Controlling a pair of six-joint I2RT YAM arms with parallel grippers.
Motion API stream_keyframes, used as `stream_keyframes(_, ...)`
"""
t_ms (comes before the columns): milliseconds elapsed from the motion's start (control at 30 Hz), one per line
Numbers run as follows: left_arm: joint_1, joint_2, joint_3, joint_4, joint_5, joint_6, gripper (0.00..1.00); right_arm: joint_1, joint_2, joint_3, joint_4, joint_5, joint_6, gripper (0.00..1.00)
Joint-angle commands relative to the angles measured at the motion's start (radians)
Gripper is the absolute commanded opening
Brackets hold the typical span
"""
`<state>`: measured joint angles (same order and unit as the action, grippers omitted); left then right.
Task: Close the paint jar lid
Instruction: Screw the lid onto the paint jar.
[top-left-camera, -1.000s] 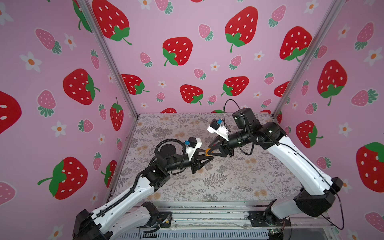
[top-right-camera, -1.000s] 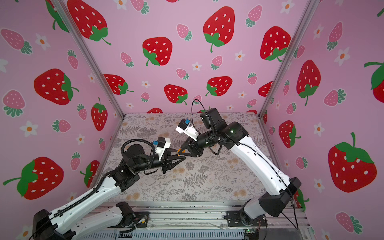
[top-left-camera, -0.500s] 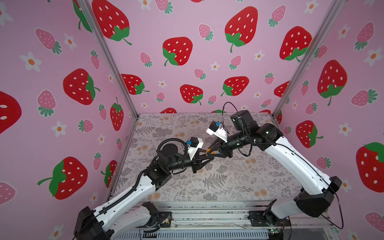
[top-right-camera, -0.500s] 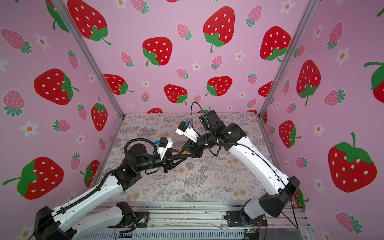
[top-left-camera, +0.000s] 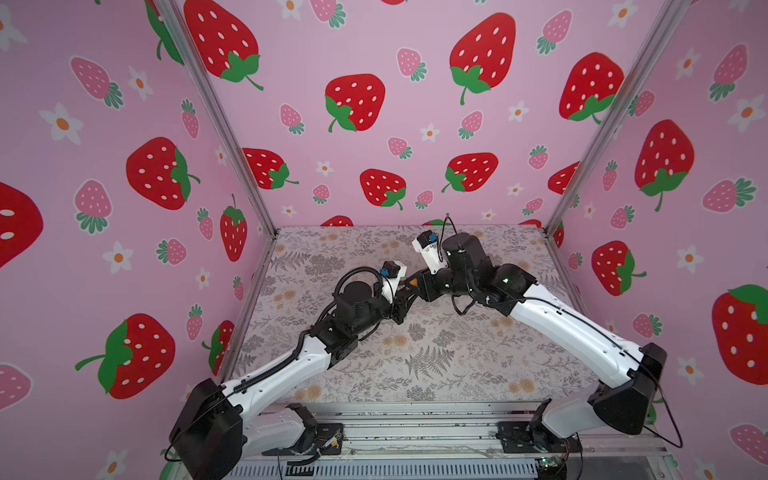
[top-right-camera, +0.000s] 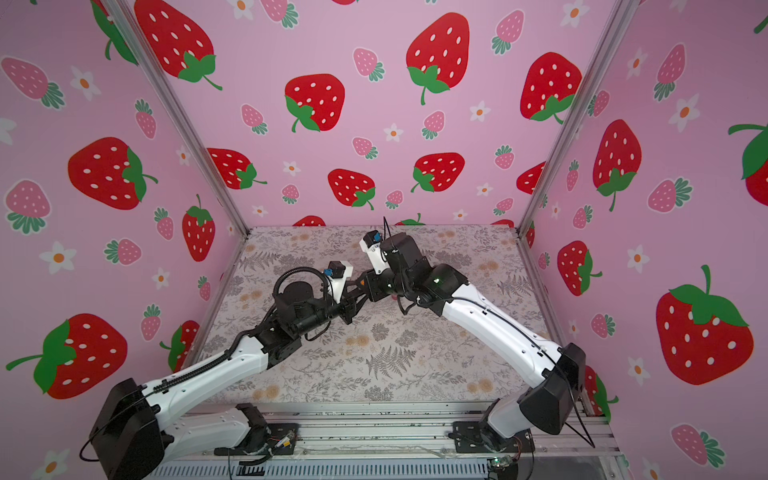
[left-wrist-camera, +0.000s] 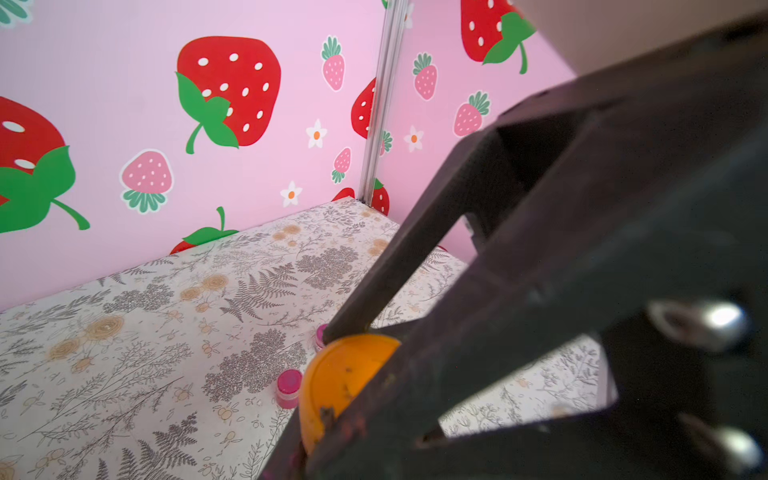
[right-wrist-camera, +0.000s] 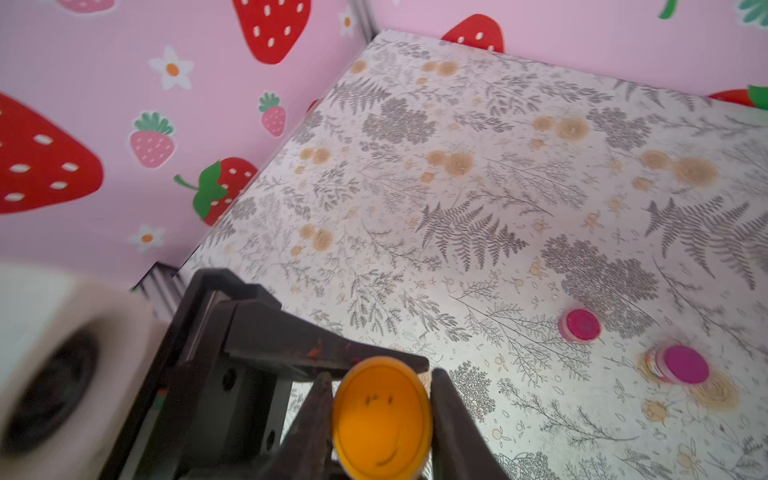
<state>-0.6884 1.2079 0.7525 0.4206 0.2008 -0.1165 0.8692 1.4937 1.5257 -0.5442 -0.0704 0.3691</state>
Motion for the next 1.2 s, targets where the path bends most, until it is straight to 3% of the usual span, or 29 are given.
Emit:
stream_keyframes(0,-0.022,0.008,0.064,0.143,-0.041,0.023,0.00,0.071,-0.017,0.039,0.016,0.038,0.141,0.44)
stream_keyframes(100,-0.022,-0.027,0.040,0.119,-0.013,0.023,0.00,0.050,-0.083,0.048,-0.053,0.058,0.138,0.65)
stream_keyframes(200,-0.022,-0.076,0.013,0.074,0.038,0.025,0.00,-0.019,-0.151,0.064,-0.133,0.021,0.144,0.75)
stream_keyframes(333,-0.023,-0.138,-0.030,0.041,0.074,0.023,0.00,-0.108,-0.193,0.128,-0.233,-0.057,0.134,0.80)
stream_keyframes(567,-0.065,-0.226,-0.106,0.057,-0.009,0.065,0.00,-0.120,-0.118,0.306,-0.456,-0.159,0.096,0.83)
stream_keyframes(667,-0.083,-0.238,-0.117,0.063,-0.028,0.070,0.00,-0.122,-0.136,0.226,-0.368,-0.267,0.151,0.84)
stream_keyframes(800,-0.108,-0.255,-0.125,0.062,-0.059,0.083,0.00,-0.135,-0.194,0.007,-0.078,-0.444,0.344,0.84)
stream_keyframes(1033,-0.114,-0.269,-0.125,0.082,-0.047,0.052,0.00,-0.174,-0.293,-0.311,0.367,-0.538,0.646,0.85)
stream_keyframes(1167,-0.120,-0.259,-0.125,0.098,-0.037,0.041,0.00,-0.177,-0.300,-0.409,0.557,-0.559,0.769,0.85)
